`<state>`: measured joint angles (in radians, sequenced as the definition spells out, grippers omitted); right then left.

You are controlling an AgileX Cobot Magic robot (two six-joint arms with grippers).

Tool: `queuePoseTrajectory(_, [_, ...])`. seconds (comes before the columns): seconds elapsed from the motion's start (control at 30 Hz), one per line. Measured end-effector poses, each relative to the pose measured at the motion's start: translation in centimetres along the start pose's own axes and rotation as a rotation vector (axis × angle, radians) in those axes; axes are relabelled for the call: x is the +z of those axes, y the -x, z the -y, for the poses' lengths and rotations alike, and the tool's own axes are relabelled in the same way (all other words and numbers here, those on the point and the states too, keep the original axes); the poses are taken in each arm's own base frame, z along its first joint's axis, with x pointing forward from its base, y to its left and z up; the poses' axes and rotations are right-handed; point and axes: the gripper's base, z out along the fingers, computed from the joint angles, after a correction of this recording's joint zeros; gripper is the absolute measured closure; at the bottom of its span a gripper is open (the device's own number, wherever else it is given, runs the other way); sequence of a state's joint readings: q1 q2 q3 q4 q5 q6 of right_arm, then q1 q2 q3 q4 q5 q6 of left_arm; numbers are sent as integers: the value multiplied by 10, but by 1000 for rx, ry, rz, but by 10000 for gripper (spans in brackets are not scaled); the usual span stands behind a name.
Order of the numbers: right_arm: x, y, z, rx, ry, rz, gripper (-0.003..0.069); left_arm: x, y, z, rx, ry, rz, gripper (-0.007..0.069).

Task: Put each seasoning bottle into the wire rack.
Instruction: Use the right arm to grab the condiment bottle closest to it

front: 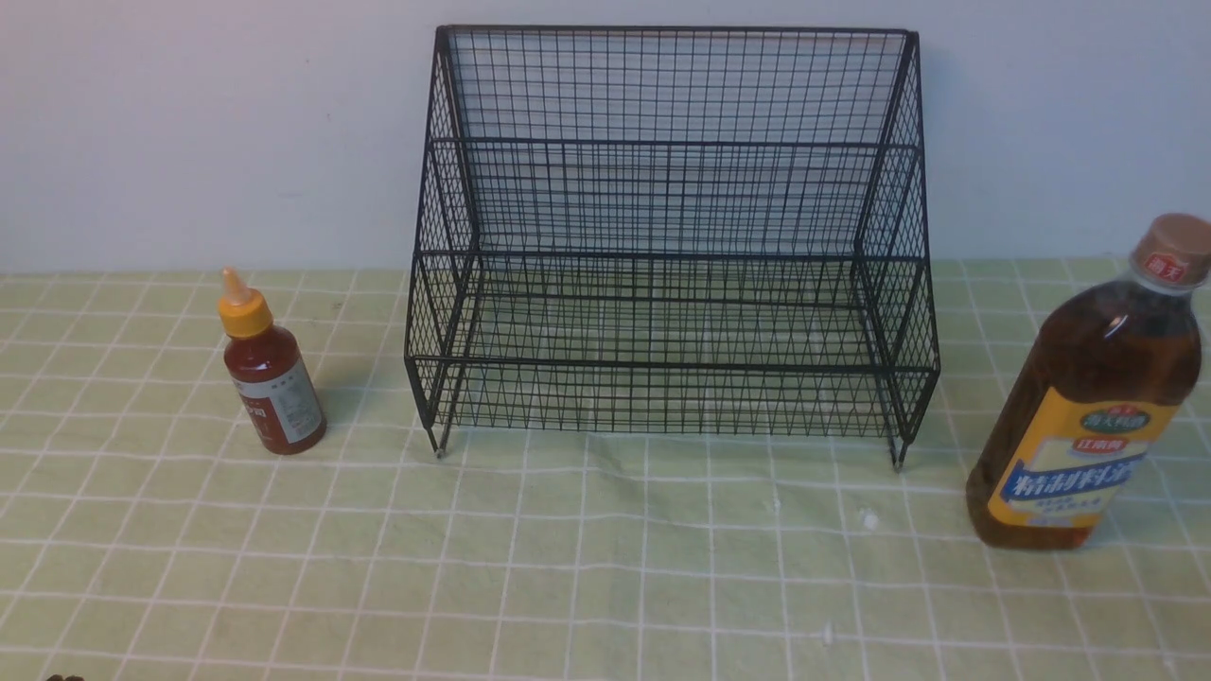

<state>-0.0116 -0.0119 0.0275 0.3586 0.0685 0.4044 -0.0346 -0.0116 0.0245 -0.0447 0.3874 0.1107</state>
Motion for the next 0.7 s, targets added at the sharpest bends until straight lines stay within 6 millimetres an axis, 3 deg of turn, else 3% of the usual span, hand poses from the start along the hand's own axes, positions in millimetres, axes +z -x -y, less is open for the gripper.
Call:
queuePoseTrajectory(0.3, [-1,15,-9,25,53,109,673,0,0,0,0,0,0,630])
queuePoseTrajectory(0.43, [-1,53,-51,-136,80,69,673,0,0,0,0,0,0,630])
queuePoseTrajectory(0.6, [27,91,-92,-403,-39,-198,673,0,0,0,0,0,0,630])
queuePoseTrajectory(0.7, [64,114,-115,-529,-122,-416,664,0,0,0,0,0,0,630])
